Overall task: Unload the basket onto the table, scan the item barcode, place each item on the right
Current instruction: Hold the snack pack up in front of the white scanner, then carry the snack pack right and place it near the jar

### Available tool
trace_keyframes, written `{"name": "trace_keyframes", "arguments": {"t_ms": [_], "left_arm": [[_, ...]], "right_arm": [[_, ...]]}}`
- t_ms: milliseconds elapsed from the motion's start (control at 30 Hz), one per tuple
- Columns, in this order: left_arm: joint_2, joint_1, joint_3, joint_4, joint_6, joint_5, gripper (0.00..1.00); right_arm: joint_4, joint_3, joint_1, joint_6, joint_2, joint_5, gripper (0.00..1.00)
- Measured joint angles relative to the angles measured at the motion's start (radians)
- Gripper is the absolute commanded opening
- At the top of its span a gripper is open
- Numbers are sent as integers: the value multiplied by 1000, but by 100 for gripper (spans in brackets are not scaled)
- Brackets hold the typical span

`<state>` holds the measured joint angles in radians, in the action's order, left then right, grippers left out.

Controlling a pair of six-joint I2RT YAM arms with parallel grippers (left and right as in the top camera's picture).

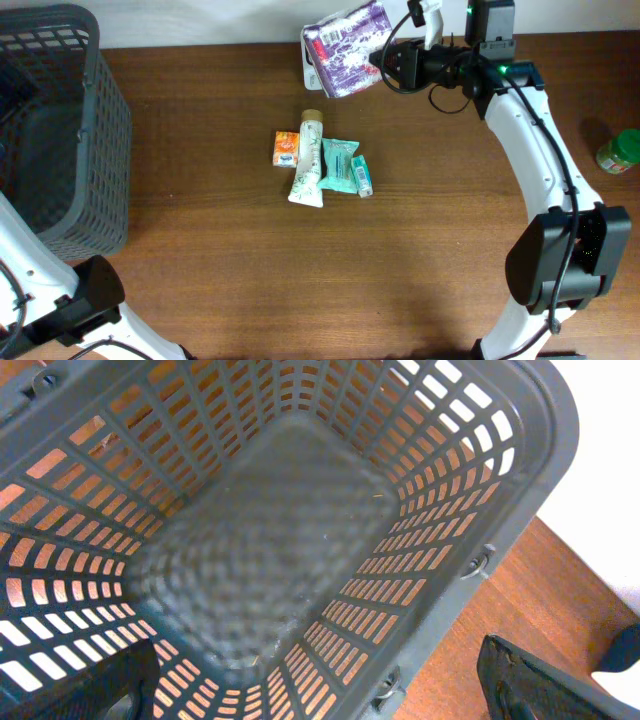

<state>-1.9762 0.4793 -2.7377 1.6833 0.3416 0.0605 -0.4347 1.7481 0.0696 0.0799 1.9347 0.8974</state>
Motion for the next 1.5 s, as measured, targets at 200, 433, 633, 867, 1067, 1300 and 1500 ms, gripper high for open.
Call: {"name": "trace_keyframes", "arguments": {"t_ms": [200,433,633,867,1067,1300,1500], "left_arm": [[0,0,0,0,0,0,99],[0,0,0,0,0,0,99],[0,0,0,0,0,0,99],[0,0,0,0,0,0,99],[0,0,0,0,0,0,99],[0,0,0,0,0,0,99],[0,0,0,0,0,0,99]], "right_arm": [[-42,0,74,0,0,-131,6],[-52,0,77,0,0,-150,9],[-113,0,77,3,0,-228,4],[-394,0,54,77,0,-841,4],[-543,-71,39,110,2,-1487,16],[-507,-153,97,136,69,-1306,99],[-568,41,201,130,74,-974,99]]}}
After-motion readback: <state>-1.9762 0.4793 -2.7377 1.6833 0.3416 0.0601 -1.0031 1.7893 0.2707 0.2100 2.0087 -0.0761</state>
